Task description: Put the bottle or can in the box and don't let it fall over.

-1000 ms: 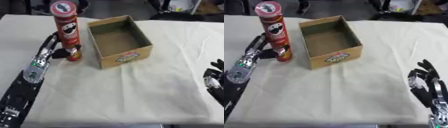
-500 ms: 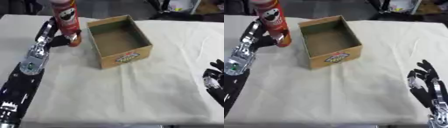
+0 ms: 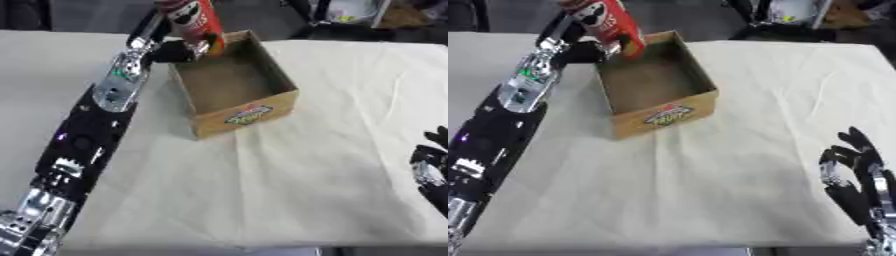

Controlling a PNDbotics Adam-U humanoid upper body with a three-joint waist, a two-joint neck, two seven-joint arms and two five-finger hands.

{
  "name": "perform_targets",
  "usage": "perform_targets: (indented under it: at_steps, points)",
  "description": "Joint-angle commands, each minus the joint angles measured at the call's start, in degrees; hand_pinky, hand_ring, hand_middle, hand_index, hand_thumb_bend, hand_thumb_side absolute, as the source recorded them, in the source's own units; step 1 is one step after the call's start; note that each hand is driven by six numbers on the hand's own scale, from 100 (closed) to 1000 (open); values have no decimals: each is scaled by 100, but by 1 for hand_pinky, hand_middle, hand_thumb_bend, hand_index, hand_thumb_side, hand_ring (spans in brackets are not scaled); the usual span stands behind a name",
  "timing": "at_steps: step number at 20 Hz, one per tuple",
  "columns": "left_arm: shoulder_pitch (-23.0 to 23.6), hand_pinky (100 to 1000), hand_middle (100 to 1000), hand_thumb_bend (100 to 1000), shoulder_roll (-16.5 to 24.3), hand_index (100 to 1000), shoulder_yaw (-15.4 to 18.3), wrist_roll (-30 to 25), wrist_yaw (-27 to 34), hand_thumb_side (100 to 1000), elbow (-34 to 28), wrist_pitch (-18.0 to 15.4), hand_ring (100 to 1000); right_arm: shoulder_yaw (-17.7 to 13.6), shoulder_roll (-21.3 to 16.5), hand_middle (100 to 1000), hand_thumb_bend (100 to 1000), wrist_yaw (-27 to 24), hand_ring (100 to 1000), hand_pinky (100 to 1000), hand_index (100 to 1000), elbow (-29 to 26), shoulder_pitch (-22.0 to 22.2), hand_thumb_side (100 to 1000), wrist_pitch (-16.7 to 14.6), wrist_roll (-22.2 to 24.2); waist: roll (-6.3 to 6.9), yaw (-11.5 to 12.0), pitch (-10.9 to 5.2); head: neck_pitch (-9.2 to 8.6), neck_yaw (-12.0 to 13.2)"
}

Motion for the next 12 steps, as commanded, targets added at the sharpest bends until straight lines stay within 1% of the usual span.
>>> perform_targets:
  at_steps: [1,2,3,4,5,7,8,10,11,12]
  points:
    - [-141,933,946,701,-28,995,-83,-103,-824,758,165,-194,894,-3,-51,892,100,-35,843,865,1000,-41,-85,494,-15,22,-58,-22,-103,-66,22]
    - [-93,941,955,756,-18,1000,-99,-141,-1068,792,139,-260,903,-9,-49,891,100,-33,842,865,1000,-41,-91,494,-14,15,-51,-20,-104,-67,11]
    - [-24,943,960,785,10,1000,-93,-170,-1252,814,64,-317,907,-16,-47,891,100,-29,842,865,1000,-39,-95,494,-10,7,-42,-9,-104,-73,-12]
    - [47,944,960,792,47,1000,-79,-187,-1375,819,-36,-351,908,-23,-47,891,100,-25,842,865,1000,-38,-97,494,-8,0,-35,4,-105,-78,-35]
    - [133,945,968,834,102,1000,-59,-195,-1449,858,-159,-360,911,-32,-49,891,100,-20,842,865,1000,-37,-96,495,-6,-9,-27,26,-108,-79,-68]
    - [298,946,972,855,229,1000,-21,-195,-1530,883,-441,-307,914,-50,-57,891,100,-13,842,864,1000,-36,-87,493,-1,-27,-13,74,-114,-84,-122]
    - [388,948,978,861,298,1000,-7,-196,-1542,901,-593,-267,917,-57,-64,891,100,-9,842,864,1000,-34,-77,494,3,-36,-4,105,-118,-92,-153]
    - [569,947,978,857,413,1000,21,-215,-1505,907,-885,-186,916,-63,-76,892,100,2,843,864,1000,-26,-59,493,9,-43,5,159,-123,-108,-193]
    - [660,944,974,819,453,1000,42,-223,-1447,880,-1015,-142,912,-63,-74,892,100,6,843,864,1000,-23,-57,491,9,-42,6,174,-124,-119,-202]
    - [798,941,971,803,501,1000,83,-221,-1314,868,-1187,-104,908,-60,-66,892,100,11,843,864,1000,-22,-63,492,8,-39,3,186,-122,-138,-213]
